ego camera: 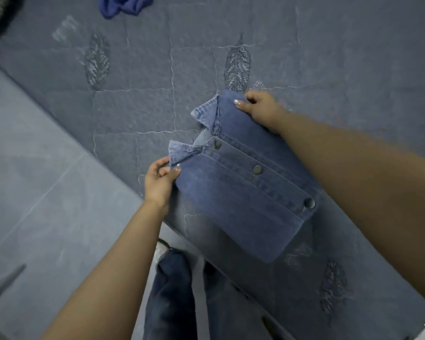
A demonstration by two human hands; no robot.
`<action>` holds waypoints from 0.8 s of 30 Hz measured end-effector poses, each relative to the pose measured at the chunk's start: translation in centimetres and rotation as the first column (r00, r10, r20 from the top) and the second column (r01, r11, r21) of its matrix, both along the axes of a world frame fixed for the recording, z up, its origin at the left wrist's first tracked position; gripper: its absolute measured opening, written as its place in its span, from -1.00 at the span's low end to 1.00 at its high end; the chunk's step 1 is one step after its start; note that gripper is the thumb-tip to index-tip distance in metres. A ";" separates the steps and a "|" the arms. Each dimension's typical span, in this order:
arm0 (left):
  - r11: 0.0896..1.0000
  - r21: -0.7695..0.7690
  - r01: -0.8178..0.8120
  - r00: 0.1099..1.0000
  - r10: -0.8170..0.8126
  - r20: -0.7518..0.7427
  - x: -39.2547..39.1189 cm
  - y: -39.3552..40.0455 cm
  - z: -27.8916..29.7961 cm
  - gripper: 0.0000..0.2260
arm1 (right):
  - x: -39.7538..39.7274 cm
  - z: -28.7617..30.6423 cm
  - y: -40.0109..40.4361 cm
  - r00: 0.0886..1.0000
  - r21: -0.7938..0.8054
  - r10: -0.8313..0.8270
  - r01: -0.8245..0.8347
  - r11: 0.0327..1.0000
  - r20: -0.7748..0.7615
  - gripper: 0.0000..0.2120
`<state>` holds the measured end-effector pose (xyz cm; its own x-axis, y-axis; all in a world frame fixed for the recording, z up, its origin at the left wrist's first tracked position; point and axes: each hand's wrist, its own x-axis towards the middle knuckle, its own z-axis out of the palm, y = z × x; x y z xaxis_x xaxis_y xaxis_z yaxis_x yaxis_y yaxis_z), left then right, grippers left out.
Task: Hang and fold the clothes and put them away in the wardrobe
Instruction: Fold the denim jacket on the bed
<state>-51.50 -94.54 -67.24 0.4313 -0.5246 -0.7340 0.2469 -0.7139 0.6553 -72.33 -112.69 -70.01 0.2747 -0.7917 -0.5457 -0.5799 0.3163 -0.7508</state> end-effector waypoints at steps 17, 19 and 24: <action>0.355 0.437 0.827 0.041 -0.812 0.582 -11.6 0.0 -3.1 -0.30 | -5.8 3.8 2.8 0.971 -0.053 0.180 -0.190 0.980 -0.159 -0.48; 0.301 0.397 0.867 0.029 -0.826 0.563 -16.2 -0.3 -3.7 -0.30 | -14.0 5.0 7.3 0.887 -0.216 0.156 -0.271 0.938 -0.435 -0.41; 0.308 0.400 0.863 0.035 -0.826 0.563 -13.6 -0.5 -3.5 -0.27 | -15.4 2.3 10.6 0.727 -0.087 0.305 -0.448 0.890 -0.616 -0.44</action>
<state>-65.13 -95.03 -70.70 -0.0684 -0.8645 -0.4980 -0.9377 -0.1147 0.3279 -87.76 -102.12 -67.68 0.2699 -0.8057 -0.5272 -0.9542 -0.1504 -0.2587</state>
